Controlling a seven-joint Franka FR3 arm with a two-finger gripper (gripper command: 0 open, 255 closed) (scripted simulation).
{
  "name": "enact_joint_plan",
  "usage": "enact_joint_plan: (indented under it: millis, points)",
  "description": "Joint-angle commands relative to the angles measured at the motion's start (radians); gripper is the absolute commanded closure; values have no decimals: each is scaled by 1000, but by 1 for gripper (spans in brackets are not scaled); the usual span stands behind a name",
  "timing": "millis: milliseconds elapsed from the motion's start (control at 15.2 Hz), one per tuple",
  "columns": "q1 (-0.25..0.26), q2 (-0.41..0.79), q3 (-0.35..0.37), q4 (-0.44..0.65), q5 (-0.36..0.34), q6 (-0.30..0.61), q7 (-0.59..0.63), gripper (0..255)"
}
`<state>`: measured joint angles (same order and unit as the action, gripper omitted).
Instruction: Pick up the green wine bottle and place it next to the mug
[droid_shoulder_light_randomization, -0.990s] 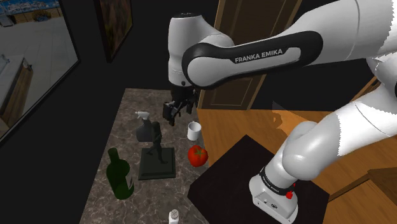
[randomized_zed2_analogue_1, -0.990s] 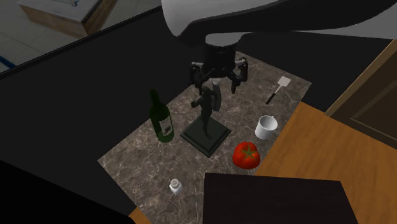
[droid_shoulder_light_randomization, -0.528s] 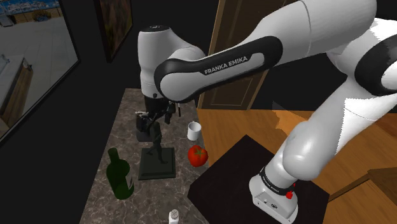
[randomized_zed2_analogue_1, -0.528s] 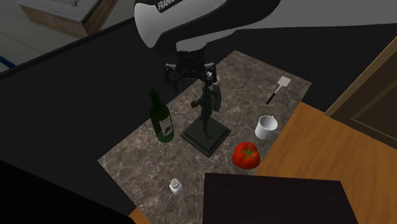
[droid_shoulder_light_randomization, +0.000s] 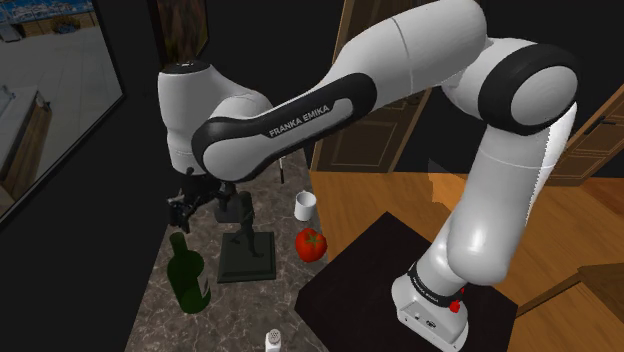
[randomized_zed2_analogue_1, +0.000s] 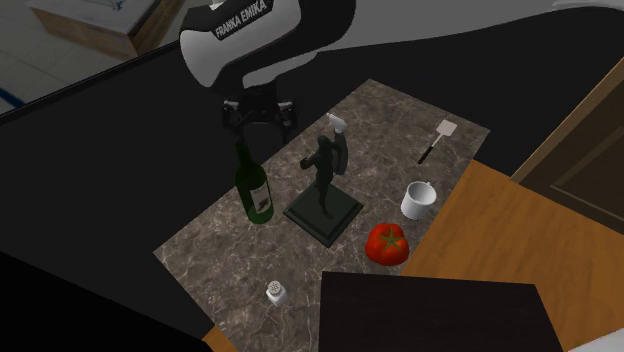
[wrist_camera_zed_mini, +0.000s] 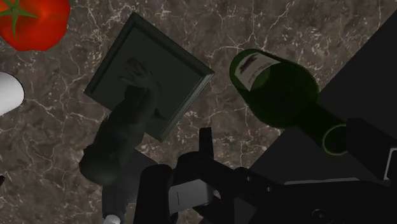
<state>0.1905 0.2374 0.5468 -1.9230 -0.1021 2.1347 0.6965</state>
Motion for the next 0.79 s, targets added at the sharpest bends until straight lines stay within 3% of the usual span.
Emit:
enact_joint_plan:
  millis: [0, 198, 726]
  points:
    - [38, 85, -3, 77, -45, 6, 52, 0]
    - [95, 200, -18, 199, -97, -2, 104, 0]
    - [112, 253, -37, 169, -128, 76, 123, 0]
